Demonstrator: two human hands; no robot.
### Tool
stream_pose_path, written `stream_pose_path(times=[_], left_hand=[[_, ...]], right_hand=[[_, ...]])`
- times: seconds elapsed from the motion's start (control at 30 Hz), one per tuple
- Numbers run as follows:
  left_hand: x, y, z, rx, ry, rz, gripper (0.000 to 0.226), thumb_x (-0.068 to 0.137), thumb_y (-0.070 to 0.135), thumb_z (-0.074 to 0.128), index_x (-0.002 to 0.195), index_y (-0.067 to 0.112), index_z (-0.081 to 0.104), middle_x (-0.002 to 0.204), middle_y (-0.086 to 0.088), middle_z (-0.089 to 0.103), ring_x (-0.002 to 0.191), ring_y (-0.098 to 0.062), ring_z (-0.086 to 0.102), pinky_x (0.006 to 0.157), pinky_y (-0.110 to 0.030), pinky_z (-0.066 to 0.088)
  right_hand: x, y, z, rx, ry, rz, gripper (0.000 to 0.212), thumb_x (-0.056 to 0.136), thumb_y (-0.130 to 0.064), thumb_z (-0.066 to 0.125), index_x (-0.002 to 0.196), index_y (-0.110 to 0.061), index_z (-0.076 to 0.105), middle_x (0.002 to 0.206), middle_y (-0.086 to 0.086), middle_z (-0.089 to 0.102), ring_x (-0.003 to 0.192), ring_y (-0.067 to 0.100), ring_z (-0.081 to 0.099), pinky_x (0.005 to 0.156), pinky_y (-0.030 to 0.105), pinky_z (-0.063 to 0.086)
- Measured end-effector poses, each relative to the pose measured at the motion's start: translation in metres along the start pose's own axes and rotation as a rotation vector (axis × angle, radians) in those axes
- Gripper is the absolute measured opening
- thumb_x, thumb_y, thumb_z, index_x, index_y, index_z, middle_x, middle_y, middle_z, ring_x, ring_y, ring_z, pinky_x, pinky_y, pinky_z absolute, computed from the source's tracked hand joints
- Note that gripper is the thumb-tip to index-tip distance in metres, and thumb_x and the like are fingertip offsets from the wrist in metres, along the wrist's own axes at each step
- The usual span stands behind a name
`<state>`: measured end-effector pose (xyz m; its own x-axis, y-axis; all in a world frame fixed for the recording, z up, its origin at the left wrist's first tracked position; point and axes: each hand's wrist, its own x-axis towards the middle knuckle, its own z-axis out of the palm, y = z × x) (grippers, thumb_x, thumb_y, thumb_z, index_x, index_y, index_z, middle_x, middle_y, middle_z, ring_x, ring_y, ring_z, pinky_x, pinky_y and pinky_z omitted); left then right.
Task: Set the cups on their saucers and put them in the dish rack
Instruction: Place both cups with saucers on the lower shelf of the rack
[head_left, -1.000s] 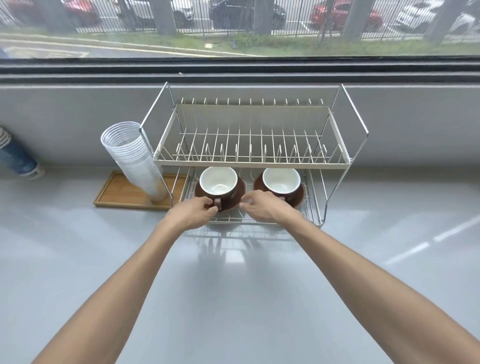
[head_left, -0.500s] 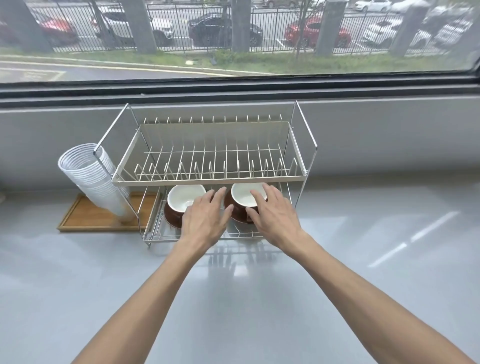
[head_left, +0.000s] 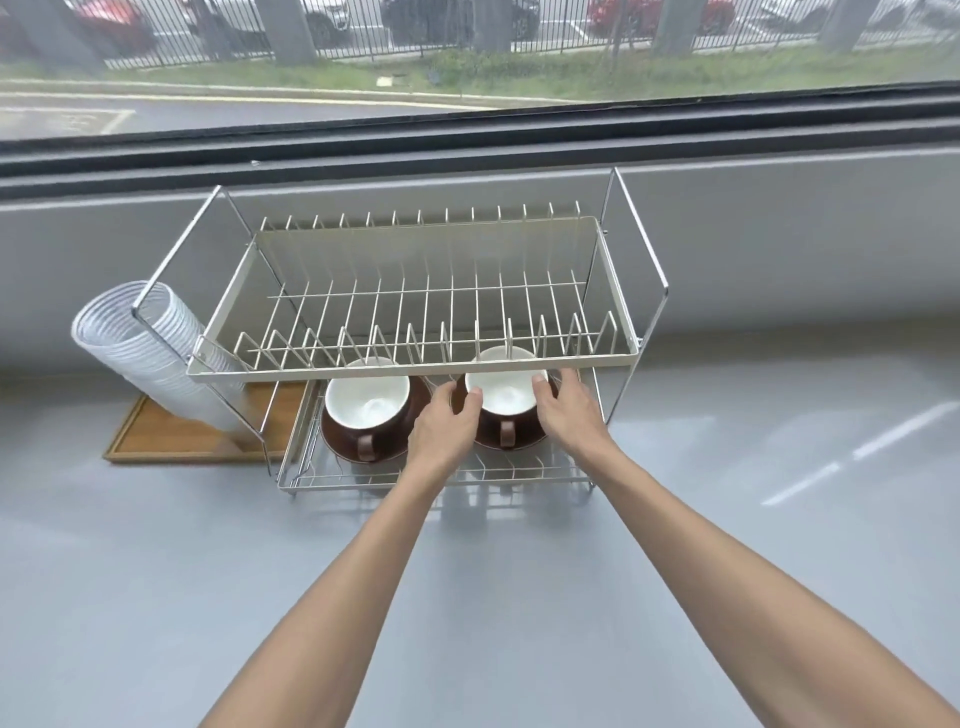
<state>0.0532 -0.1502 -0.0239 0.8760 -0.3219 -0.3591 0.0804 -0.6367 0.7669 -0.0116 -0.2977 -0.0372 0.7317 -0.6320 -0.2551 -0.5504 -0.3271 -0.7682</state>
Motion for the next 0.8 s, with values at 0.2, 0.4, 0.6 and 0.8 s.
stream_pose_path(times=[0.2,0.4,0.6,0.8], left_hand=[[0.016,-0.006,0.008,-0.102,-0.040,-0.050,0.082,0.079,0.062,0.053,0.150,0.024,0.038,0.151,-0.010,0.046,0.130,-0.032,0.053,0.101,-0.051,0.051],[0.018,-0.016,0.013,-0.111,-0.046,-0.036,0.076,0.082,0.059,0.052,0.149,0.025,0.041,0.144,-0.011,0.050,0.126,-0.032,0.056,0.100,-0.051,0.052],[0.017,-0.019,0.013,-0.112,-0.044,-0.025,0.075,0.082,0.060,0.051,0.149,0.026,0.040,0.145,-0.012,0.050,0.124,-0.033,0.057,0.098,-0.052,0.053],[0.012,-0.019,0.011,-0.085,-0.048,-0.026,0.067,0.092,0.055,0.051,0.150,0.025,0.038,0.149,-0.009,0.049,0.128,-0.031,0.055,0.104,-0.050,0.049]], right_hand=[[0.006,0.005,0.009,0.151,-0.014,0.083,0.050,0.103,-0.038,0.039,0.147,-0.015,0.042,0.148,0.007,0.050,0.133,0.027,0.048,0.109,0.046,0.042],[0.006,0.008,0.009,0.142,-0.023,0.079,0.046,0.104,-0.037,0.039,0.142,-0.014,0.049,0.142,0.005,0.055,0.129,0.026,0.050,0.108,0.040,0.040],[0.001,0.010,0.010,0.152,-0.025,0.094,0.049,0.099,-0.043,0.039,0.137,-0.016,0.054,0.134,0.006,0.060,0.123,0.028,0.055,0.105,0.049,0.045],[-0.001,0.011,0.009,0.136,-0.031,0.118,0.065,0.086,-0.056,0.035,0.136,-0.018,0.053,0.129,0.008,0.063,0.111,0.026,0.060,0.101,0.052,0.049]])
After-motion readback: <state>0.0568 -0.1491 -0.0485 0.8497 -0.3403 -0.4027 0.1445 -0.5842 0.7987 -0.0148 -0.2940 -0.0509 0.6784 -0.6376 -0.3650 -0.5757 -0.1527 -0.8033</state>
